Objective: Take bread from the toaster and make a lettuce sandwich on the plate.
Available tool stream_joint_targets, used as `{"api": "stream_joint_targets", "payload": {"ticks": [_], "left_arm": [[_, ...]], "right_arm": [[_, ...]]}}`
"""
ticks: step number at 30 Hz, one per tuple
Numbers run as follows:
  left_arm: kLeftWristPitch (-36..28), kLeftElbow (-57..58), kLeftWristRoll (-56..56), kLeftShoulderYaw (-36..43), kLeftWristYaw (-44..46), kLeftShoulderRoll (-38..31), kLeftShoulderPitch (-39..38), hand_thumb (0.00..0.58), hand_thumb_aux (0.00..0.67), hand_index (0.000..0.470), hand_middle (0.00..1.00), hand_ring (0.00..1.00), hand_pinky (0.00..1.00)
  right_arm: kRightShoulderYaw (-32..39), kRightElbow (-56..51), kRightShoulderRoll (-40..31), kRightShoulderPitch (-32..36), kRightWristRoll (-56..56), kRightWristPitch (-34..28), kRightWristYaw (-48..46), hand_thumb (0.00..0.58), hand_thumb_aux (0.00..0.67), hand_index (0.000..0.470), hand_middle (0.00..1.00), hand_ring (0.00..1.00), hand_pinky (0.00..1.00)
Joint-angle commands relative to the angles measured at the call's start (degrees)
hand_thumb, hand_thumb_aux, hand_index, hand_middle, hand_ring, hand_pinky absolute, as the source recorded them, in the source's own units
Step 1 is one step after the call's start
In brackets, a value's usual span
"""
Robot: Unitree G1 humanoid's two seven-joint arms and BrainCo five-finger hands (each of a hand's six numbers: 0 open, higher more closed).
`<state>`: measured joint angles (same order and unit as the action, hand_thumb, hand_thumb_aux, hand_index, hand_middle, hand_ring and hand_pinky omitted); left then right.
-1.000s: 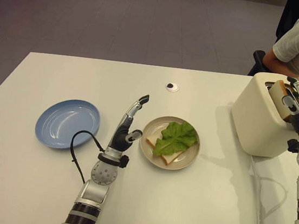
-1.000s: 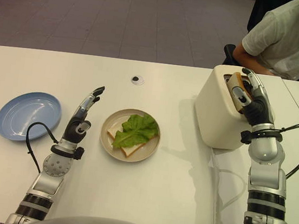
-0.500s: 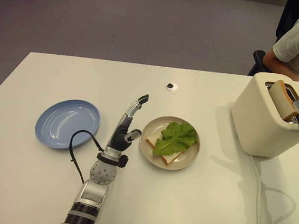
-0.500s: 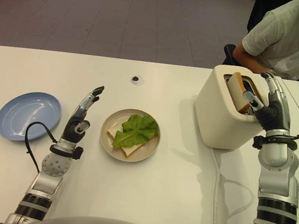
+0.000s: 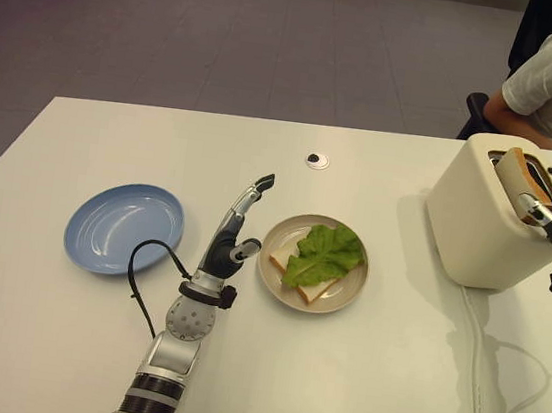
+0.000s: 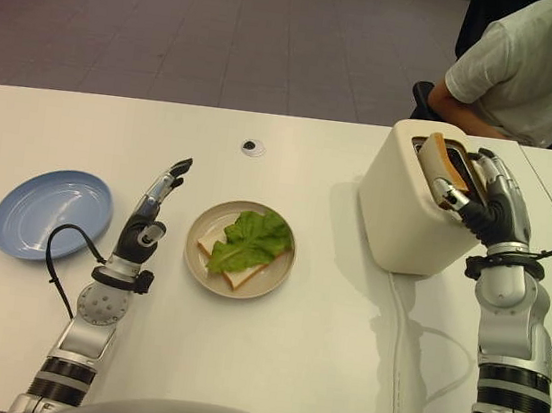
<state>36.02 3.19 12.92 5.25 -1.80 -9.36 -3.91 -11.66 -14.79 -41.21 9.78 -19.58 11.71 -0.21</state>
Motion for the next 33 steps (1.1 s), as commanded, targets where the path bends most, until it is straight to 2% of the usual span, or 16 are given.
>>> {"api": "stream_joint_targets", "payload": {"ticks": [1, 2, 15, 24, 33], "left_arm": [[-0.86, -0.39, -0.22, -0.3, 0.44, -0.1, -0.77, 0.0, 0.0, 0.0, 0.0, 0.0, 0.0], [-0.85, -0.4, -0.27, -0.33, 0.48, -0.14, -0.78, 0.0, 0.0, 0.0, 0.0, 0.0, 0.0], [-1.02, -0.66, -0.53, -0.66, 0.7, -0.19, -1.0, 0.0, 0.0, 0.0, 0.0, 0.0, 0.0], [-0.81, 0.55, -0.47, -0.61, 0.67, 0.06, -0.41, 0.0, 0.0, 0.0, 0.0, 0.0, 0.0], [-0.45, 1.69, -0.57, -0.58, 0.59, 0.41, 0.33, 0.0, 0.0, 0.0, 0.0, 0.0, 0.0]], "right_arm": [[1.81, -0.64, 0.88, -0.16, 0.59, -0.01, -1.74, 0.578, 0.636, 0.446, 0.0, 0.0, 0.0], [1.86, -0.57, 0.89, -0.13, 0.65, 0.02, -1.73, 0.58, 0.67, 0.47, 0.0, 0.0, 0.0], [0.41, 2.32, 1.89, 0.68, 1.83, 0.97, 0.19, 0.58, 0.67, 0.47, 0.0, 0.0, 0.0], [-2.53, 10.82, 3.7, 3.03, 6.03, 4.76, 1.18, 0.58, 0.67, 0.47, 0.0, 0.0, 0.0], [4.98, 14.53, 6.17, 5.23, 6.08, 8.12, -5.23, 0.58, 0.67, 0.47, 0.0, 0.0, 0.0]]}}
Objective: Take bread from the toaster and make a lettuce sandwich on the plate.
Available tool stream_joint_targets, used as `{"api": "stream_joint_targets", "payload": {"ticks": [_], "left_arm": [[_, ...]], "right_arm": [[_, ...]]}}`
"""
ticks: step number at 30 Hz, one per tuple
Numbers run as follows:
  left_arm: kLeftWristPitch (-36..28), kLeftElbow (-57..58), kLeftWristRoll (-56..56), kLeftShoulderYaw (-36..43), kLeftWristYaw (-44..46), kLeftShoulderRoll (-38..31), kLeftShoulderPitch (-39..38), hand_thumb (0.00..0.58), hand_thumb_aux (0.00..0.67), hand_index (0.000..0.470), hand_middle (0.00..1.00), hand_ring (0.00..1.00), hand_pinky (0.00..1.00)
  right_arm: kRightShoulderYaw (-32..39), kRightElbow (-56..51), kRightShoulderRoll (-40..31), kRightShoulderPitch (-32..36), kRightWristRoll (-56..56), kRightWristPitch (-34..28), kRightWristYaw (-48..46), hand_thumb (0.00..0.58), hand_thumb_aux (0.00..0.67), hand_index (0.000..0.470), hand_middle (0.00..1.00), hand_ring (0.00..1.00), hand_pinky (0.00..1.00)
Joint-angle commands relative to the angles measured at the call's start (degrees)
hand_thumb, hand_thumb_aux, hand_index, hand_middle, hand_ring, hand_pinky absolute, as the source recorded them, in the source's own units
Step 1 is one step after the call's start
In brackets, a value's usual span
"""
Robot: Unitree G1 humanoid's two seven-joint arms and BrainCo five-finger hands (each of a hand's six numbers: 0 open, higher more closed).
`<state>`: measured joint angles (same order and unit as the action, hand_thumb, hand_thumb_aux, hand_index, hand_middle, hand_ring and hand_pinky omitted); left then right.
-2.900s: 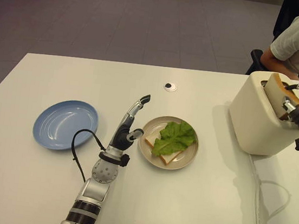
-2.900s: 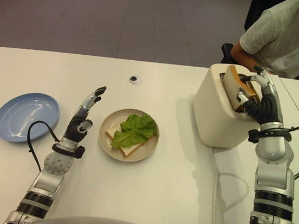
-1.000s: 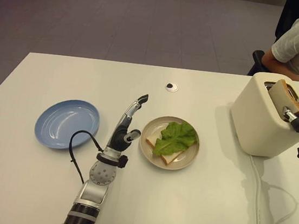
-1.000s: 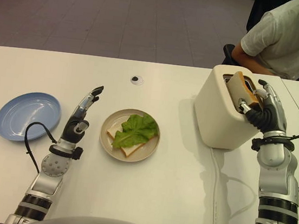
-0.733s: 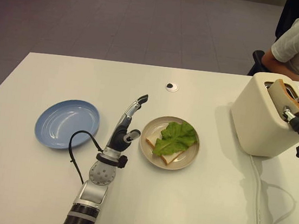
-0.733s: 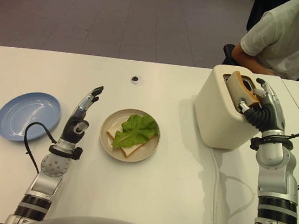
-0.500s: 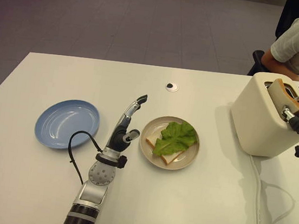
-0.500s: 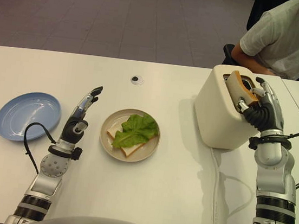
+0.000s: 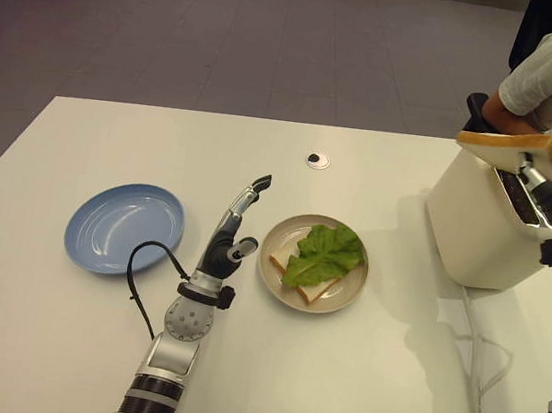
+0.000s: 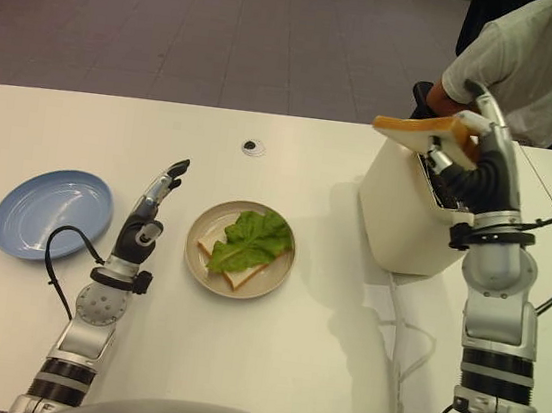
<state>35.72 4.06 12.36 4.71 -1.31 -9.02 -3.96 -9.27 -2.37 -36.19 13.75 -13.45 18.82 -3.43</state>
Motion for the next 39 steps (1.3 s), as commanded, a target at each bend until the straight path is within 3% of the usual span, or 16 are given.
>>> {"api": "stream_joint_targets", "payload": {"ticks": [1, 10, 17, 25, 32, 39], "left_arm": [[-0.09, 0.9, -0.04, -0.05, 0.15, 0.08, 0.43, 0.0, 0.0, 0.0, 0.0, 0.0, 0.0], [0.15, 1.42, -0.31, -0.43, 0.17, 0.09, 0.99, 0.0, 0.0, 0.0, 0.0, 0.0, 0.0], [0.27, 1.03, -1.04, -0.91, 0.55, 0.1, 0.96, 0.0, 0.0, 0.0, 0.0, 0.0, 0.0], [0.2, 1.02, -1.79, -0.57, 1.6, -0.02, 0.85, 0.0, 0.0, 0.0, 0.0, 0.0, 0.0], [0.08, 0.68, -2.12, -0.51, 2.38, 0.06, 0.4, 0.0, 0.0, 0.0, 0.0, 0.0, 0.0], [-0.19, -0.36, -1.99, -0.32, 2.74, 0.17, -0.38, 0.0, 0.0, 0.0, 0.0, 0.0, 0.0]], "right_arm": [[3.24, 3.16, 1.4, 1.75, -0.41, 1.33, -2.35, 0.58, 0.67, 0.47, 0.0, 0.0, 0.0], [15.36, 7.96, 6.42, 4.25, -5.88, 5.43, -7.05, 0.58, 0.67, 0.47, 0.0, 0.0, 0.0], [25.65, -3.96, 10.27, 6.46, -20.82, 13.53, -0.28, 0.58, 0.67, 0.47, 0.0, 0.0, 0.0], [28.7, -7.71, 12.49, 9.12, -34.3, 16.95, 14.38, 0.58, 0.67, 0.47, 0.0, 0.0, 0.0], [27.33, -4.99, 12.71, 11.17, -34.0, 16.32, 16.14, 0.58, 0.67, 0.47, 0.0, 0.0, 0.0], [32.85, -16.04, 12.48, 10.87, -38.85, 18.46, 20.87, 0.58, 0.67, 0.47, 0.0, 0.0, 0.0]]}}
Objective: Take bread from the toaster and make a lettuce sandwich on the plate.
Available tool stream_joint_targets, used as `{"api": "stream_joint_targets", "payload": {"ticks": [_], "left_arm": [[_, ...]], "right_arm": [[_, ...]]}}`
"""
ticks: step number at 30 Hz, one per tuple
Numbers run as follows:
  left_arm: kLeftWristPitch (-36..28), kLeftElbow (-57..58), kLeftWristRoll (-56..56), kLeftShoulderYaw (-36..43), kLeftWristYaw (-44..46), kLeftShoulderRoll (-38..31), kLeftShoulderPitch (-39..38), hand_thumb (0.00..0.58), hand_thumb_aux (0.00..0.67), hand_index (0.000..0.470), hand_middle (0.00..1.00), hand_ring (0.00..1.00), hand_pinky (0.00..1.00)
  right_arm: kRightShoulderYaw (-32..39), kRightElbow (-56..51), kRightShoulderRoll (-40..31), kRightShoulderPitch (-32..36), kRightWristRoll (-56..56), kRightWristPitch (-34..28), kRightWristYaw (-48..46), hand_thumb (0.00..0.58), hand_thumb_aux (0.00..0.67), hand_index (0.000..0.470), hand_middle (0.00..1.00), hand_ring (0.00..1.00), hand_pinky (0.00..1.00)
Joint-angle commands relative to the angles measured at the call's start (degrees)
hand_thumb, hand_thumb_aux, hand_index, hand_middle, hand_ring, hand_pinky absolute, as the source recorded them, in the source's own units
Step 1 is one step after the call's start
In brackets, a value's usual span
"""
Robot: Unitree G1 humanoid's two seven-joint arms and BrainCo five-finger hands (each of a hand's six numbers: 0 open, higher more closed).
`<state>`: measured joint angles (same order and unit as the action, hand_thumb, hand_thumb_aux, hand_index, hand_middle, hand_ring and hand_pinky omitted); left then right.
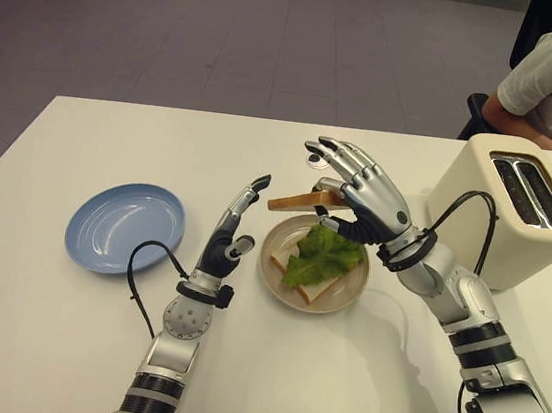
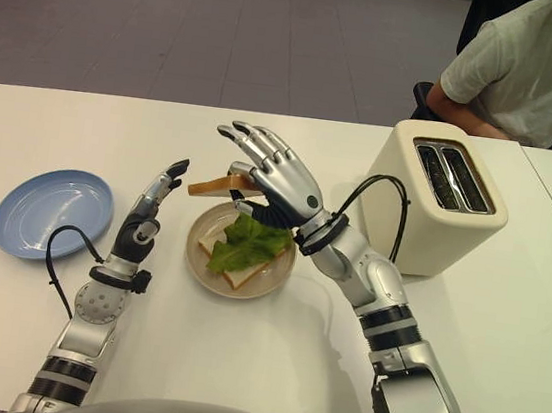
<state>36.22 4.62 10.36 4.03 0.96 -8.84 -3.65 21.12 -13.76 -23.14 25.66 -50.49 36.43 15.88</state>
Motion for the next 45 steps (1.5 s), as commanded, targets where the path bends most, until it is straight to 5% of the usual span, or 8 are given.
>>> {"api": "stream_joint_targets", "payload": {"ticks": [1, 9, 10, 11, 12, 30, 45], "left_arm": [[-0.77, -1.11, -0.02, 0.31, 0.53, -0.05, -0.84, 0.0, 0.0, 0.0, 0.0, 0.0, 0.0], [-1.67, -2.89, -0.05, -0.18, 0.75, -0.33, -2.04, 0.0, 0.0, 0.0, 0.0, 0.0, 0.0], [-1.76, -2.95, -0.02, -0.24, 0.73, -0.35, -2.09, 0.0, 0.0, 0.0, 0.0, 0.0, 0.0], [-1.85, -3.0, 0.01, -0.26, 0.72, -0.35, -2.12, 0.0, 0.0, 0.0, 0.0, 0.0, 0.0], [-1.92, -3.04, 0.03, -0.26, 0.73, -0.36, -2.15, 0.0, 0.0, 0.0, 0.0, 0.0, 0.0], [-2.3, -2.44, 0.72, 1.16, 2.54, -1.32, -2.03, 0.0, 0.0, 0.0, 0.0, 0.0, 0.0], [-7.76, -1.16, 21.36, 5.66, 1.94, -10.34, 3.87, 0.0, 0.0, 0.0, 0.0, 0.0, 0.0]], "right_arm": [[3.2, -6.38, -0.84, -1.56, -2.31, 1.01, 2.18, 0.58, 0.67, 0.47, 0.0, 0.0, 0.0], [3.98, 0.86, -3.87, -7.57, -2.2, 2.5, 3.39, 0.58, 0.67, 0.47, 0.0, 0.0, 0.0], [3.91, 1.8, -3.93, -7.92, -2.01, 2.48, 3.06, 0.557, 0.536, 0.376, 0.0, 0.0, 0.0], [3.88, 2.63, -4.04, -8.32, -2.01, 2.38, 2.84, 0.301, 0.205, 0.144, 0.0, 0.0, 0.0], [3.94, 3.18, -4.17, -8.71, -1.77, 2.32, 2.2, 0.0, 0.0, 0.0, 0.0, 0.0, 0.0], [-2.38, 0.68, -6.59, -7.95, 10.72, 1.11, -6.55, 0.0, 0.0, 0.0, 0.0, 0.0, 0.0], [-8.74, -7.06, -10.17, -6.32, 24.55, 1.82, -18.38, 0.0, 0.0, 0.0, 0.0, 0.0, 0.0]]}}
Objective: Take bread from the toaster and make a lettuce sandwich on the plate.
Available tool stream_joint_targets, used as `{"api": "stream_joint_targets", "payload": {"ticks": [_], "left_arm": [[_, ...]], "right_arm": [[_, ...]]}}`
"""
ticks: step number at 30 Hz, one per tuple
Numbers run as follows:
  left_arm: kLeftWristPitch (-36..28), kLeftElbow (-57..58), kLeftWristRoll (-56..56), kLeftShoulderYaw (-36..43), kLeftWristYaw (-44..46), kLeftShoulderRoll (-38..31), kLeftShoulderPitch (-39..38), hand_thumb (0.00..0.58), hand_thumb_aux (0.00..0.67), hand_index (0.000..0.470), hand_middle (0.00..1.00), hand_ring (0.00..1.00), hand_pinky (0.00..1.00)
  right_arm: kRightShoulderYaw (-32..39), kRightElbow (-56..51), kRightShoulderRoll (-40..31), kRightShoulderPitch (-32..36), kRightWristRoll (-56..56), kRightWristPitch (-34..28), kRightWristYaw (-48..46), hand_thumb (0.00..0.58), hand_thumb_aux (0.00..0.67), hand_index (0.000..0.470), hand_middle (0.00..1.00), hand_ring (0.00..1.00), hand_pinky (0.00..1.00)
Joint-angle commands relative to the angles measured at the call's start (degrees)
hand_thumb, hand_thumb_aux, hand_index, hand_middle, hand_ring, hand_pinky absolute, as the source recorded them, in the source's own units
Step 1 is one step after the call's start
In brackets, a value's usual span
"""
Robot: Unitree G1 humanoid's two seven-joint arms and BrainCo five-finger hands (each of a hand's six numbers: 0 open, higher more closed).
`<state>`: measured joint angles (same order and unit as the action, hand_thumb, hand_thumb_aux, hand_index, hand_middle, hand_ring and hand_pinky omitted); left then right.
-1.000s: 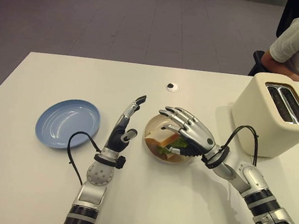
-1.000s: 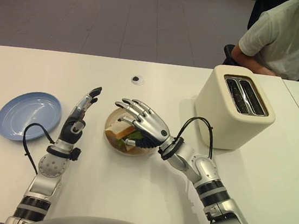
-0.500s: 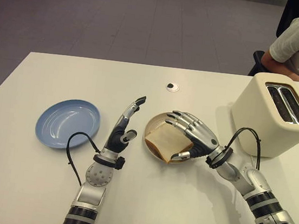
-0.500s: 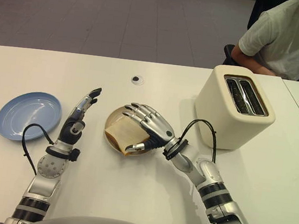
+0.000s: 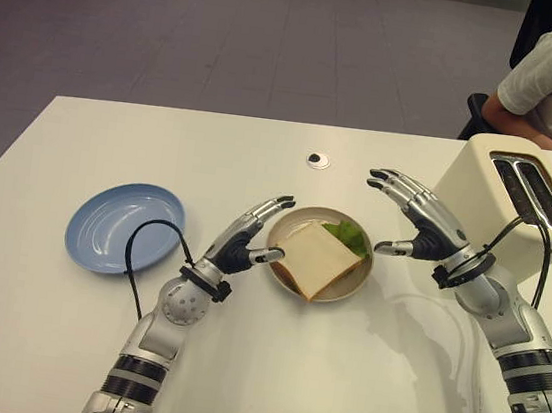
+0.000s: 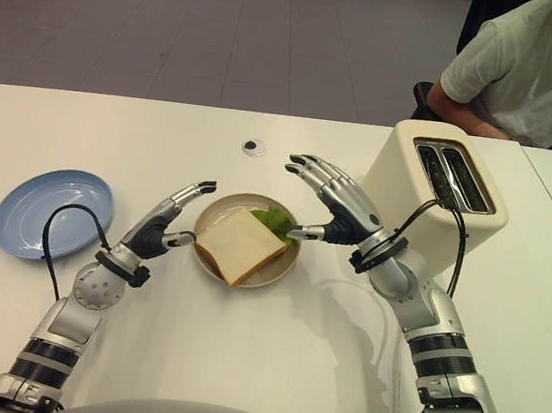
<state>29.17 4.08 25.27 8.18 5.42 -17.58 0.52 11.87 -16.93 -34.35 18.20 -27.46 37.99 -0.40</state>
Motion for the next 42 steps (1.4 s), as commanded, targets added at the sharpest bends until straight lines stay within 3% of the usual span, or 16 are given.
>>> {"api": "stream_joint_targets", "payload": {"ticks": [1, 8, 15, 19, 20, 21, 22, 23, 24, 25, 28, 29, 30, 31, 36, 42], "left_arm": [[-0.92, -0.86, 8.71, 2.11, -3.4, -1.87, -0.4, 0.0, 0.0, 0.0, 0.0, 0.0, 0.0], [-3.54, -3.07, 23.02, 6.7, -8.46, -4.42, 1.01, 0.0, 0.0, 0.0, 0.0, 0.0, 0.0], [-4.38, -11.85, 23.09, 8.91, -3.06, -7.28, -2.33, 0.0, 0.0, 0.0, 0.0, 0.0, 0.0], [-5.22, -19.0, 20.33, 5.43, -2.69, -8.55, -5.76, 0.0, 0.0, 0.0, 0.0, 0.0, 0.0], [-4.81, -21.2, 18.03, 3.59, -3.02, -8.98, -7.17, 0.0, 0.0, 0.0, 0.0, 0.0, 0.0], [-3.9, -23.33, 15.18, 1.52, -3.16, -9.86, -8.94, 0.0, 0.0, 0.0, 0.0, 0.0, 0.0], [-2.71, -24.79, 12.51, -0.53, -2.89, -11.23, -11.0, 0.0, 0.0, 0.0, 0.0, 0.0, 0.0], [-1.36, -25.38, 8.74, -2.26, -1.93, -12.69, -13.0, 0.297, 0.202, 0.142, 0.0, 0.0, 0.0], [-0.01, -25.17, 6.79, -4.08, -1.13, -14.72, -15.1, 0.493, 0.41, 0.288, 0.0, 0.0, 0.0], [1.29, -24.2, 5.38, -5.24, 0.39, -17.18, -17.08, 0.58, 0.67, 0.47, 0.0, 0.0, 0.0], [3.66, -22.3, 2.52, -6.26, 5.16, -22.37, -20.85, 0.58, 0.67, 0.47, 0.0, 0.0, 0.0], [4.25, -22.11, 0.73, -5.7, 6.88, -23.28, -21.04, 0.58, 0.67, 0.47, 0.0, 0.0, 0.0], [4.77, -21.86, -0.3, -4.68, 8.48, -23.9, -20.88, 0.58, 0.67, 0.47, 0.53, 0.53, 0.53], [5.16, -21.24, -1.33, -3.35, 10.13, -24.07, -20.2, 0.58, 0.67, 0.47, 1.0, 1.0, 1.0], [5.42, -14.46, 2.31, 3.58, 14.3, -21.96, -12.95, 0.58, 0.67, 0.47, 1.0, 1.0, 1.0], [5.9, -7.31, 3.26, 8.1, 15.89, -19.62, -6.85, 0.58, 0.67, 0.47, 1.0, 1.0, 1.0]], "right_arm": [[0.61, -4.64, 1.34, 1.27, 1.78, 0.44, -2.52, 0.0, 0.0, 0.0, 0.0, 0.0, 0.0], [-0.02, -6.64, 2.36, 2.37, 1.75, 1.48, -2.8, 0.0, 0.0, 0.0, 0.0, 0.0, 0.0], [0.76, -6.47, 2.89, 2.5, 1.42, 2.32, -3.73, 0.0, 0.0, 0.0, 0.0, 0.0, 0.0], [2.56, -2.79, 0.7, -1.62, 5.61, 7.98, -8.97, 0.0, 0.0, 0.0, 0.0, 0.0, 0.0], [2.0, -0.66, -0.53, -3.5, 8.6, 9.34, -10.62, 0.049, 0.029, 0.02, 0.0, 0.0, 0.0], [0.63, 1.74, -2.14, -5.55, 10.84, 10.41, -11.56, 0.494, 0.413, 0.289, 0.0, 0.0, 0.0], [-0.77, 4.5, -4.28, -7.85, 12.53, 11.31, -12.62, 0.58, 0.67, 0.47, 0.0, 0.0, 0.0], [-1.57, 7.2, -6.56, -10.12, 14.2, 12.03, -14.23, 0.58, 0.67, 0.47, 0.0, 0.0, 0.0], [-2.13, 10.09, -9.12, -12.63, 15.9, 12.05, -16.33, 0.58, 0.67, 0.47, 0.0, 0.0, 0.0], [-2.26, 12.46, -11.67, -15.02, 18.13, 11.51, -18.96, 0.58, 0.67, 0.47, 0.0, 0.0, 0.0], [-0.64, 18.06, -17.96, -20.77, 25.4, 8.78, -27.21, 0.58, 0.67, 0.47, 0.0, 0.0, 0.0], [-0.35, 19.95, -19.1, -21.9, 27.54, 7.49, -29.4, 0.58, 0.67, 0.47, 0.85, 0.85, 0.85], [0.01, 21.52, -19.76, -22.6, 28.61, 6.21, -31.26, 0.58, 0.67, 0.47, 1.0, 1.0, 1.0], [0.58, 22.55, -19.64, -22.7, 28.3, 4.85, -32.72, 0.58, 0.67, 0.47, 1.0, 1.0, 1.0], [5.82, 16.36, -14.92, -17.83, 18.01, -1.93, -36.93, 0.58, 0.67, 0.47, 1.0, 1.0, 1.0], [8.25, 8.24, -8.73, -12.2, 9.36, -2.56, -34.77, 0.58, 0.67, 0.47, 1.0, 1.0, 1.0]]}}
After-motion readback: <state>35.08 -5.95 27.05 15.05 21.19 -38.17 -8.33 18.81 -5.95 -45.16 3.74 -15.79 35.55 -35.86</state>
